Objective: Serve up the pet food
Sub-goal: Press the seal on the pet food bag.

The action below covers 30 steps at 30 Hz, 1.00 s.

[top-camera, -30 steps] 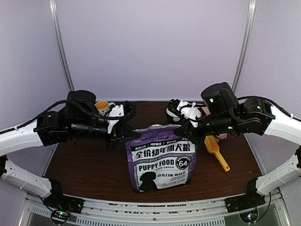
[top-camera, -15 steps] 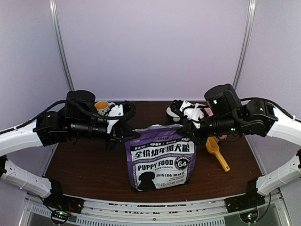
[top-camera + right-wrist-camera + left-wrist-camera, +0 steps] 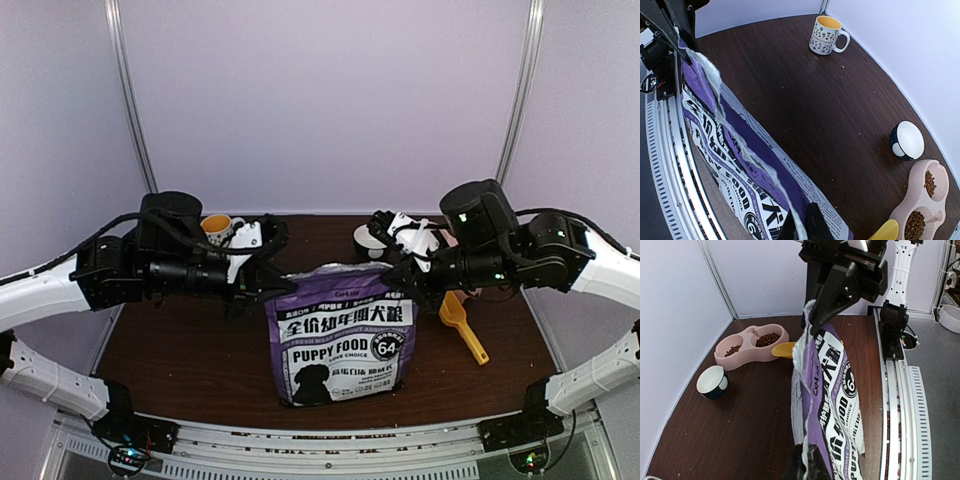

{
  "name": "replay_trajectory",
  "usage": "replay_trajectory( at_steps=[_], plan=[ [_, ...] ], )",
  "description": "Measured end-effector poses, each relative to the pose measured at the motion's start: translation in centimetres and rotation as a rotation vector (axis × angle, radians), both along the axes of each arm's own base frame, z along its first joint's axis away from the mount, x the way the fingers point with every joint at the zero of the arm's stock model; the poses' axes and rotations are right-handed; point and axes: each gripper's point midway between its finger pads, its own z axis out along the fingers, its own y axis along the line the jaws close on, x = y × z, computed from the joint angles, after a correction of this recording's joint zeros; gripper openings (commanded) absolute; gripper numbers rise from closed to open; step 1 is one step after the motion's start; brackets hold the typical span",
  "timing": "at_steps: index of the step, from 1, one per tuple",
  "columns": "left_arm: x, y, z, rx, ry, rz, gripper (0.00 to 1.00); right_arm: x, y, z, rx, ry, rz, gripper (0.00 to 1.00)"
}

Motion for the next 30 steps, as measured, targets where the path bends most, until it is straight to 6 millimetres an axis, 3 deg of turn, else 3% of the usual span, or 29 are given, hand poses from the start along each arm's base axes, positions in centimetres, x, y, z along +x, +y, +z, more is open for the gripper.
replay_trajectory(
  at_steps=[30],
  plan=[
    [1.2, 1.6, 0.2, 0.011, -0.047, 0.073, 0.0, 0.6, -0.9, -0.4, -0.012, -0.015, -0.038, 0.0]
  ],
)
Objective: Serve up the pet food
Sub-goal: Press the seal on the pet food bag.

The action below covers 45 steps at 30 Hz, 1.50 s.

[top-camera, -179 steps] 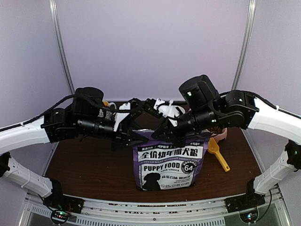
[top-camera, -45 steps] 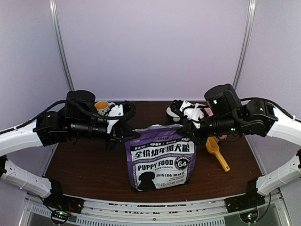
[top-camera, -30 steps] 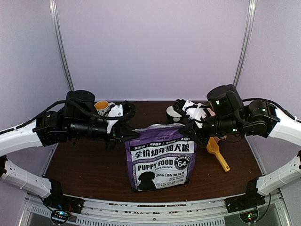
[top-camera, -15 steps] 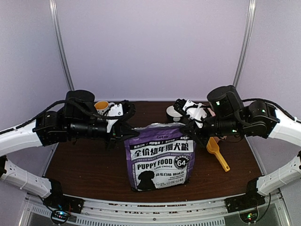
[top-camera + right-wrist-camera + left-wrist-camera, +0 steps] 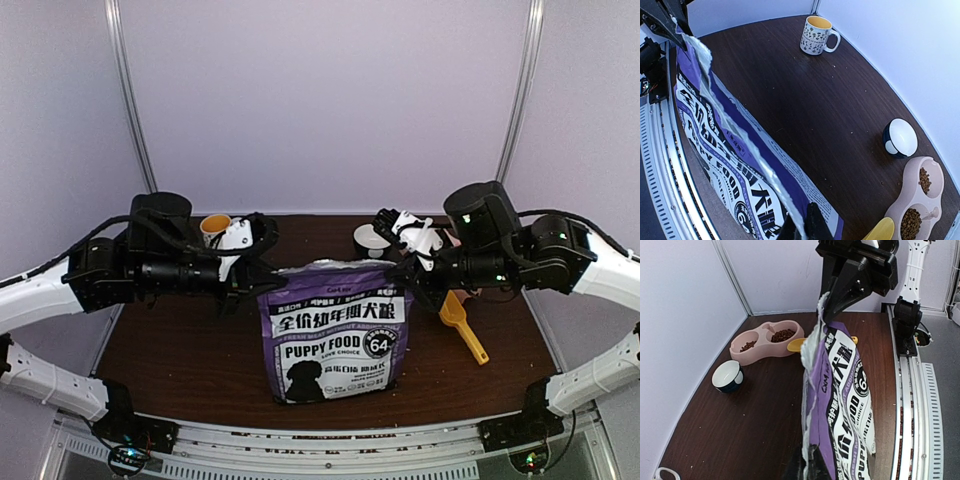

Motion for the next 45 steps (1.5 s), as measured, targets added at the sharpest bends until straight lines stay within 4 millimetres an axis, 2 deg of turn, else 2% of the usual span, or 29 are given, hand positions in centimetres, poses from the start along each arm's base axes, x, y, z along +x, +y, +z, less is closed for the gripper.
replay_trajectory(
  at_steps=[18, 19, 21, 24, 26, 27, 29, 32, 35, 38, 39, 41, 45],
  plan=[
    [0.4, 1.2, 0.0, 0.009, -0.005, 0.037, 0.0, 0.3, -2.9, -0.3, -0.02, 0.008, -0.062, 0.0],
    [0.4, 1.2, 0.0, 0.01, -0.004, 0.036, 0.0, 0.3, -3.1, -0.3, -0.018, 0.008, -0.064, 0.03],
    [0.3, 1.3, -0.1, 0.014, 0.002, 0.032, 0.0, 0.3, -3.5, -0.1, -0.001, 0.007, -0.076, 0.23],
    [0.5, 2.2, -0.5, 0.036, 0.016, 0.051, 0.0, 0.3, -5.9, -0.9, 0.003, 0.021, -0.129, 0.55],
    [0.5, 2.5, -0.5, 0.043, 0.022, 0.053, 0.0, -0.1, -6.7, -1.5, 0.04, 0.034, -0.138, 0.68],
    [0.5, 2.6, -0.4, 0.048, 0.027, 0.052, 0.06, -0.6, -6.7, -1.8, 0.066, 0.038, -0.117, 0.73],
    [0.4, 2.6, -0.5, 0.054, 0.035, 0.047, 0.27, -1.3, -6.3, -2.3, 0.128, 0.057, -0.086, 0.78],
    [0.4, 2.5, 0.3, 0.038, 0.031, 0.046, 0.51, -1.7, -5.7, -3.0, 0.213, 0.077, -0.057, 0.82],
    [0.3, 2.4, 1.6, 0.014, 0.021, 0.039, 0.67, -1.6, -5.2, -3.2, 0.297, 0.081, -0.038, 0.84],
    [0.5, 2.0, 3.1, 0.0, 0.022, 0.034, 0.72, -1.0, -5.0, -2.8, 0.372, 0.071, -0.025, 0.84],
    [0.8, 1.4, 4.3, -0.006, 0.02, 0.031, 0.73, -0.8, -5.0, -2.6, 0.389, 0.068, -0.022, 0.84],
    [0.9, 1.0, 4.5, 0.006, 0.027, 0.027, 0.75, -0.3, -4.7, -1.9, 0.438, 0.048, -0.001, 0.84],
    [1.2, -1.4, 5.4, 0.051, 0.043, -0.001, 0.78, -0.4, -3.4, -0.3, 0.495, 0.013, 0.075, 0.82]
  ],
)
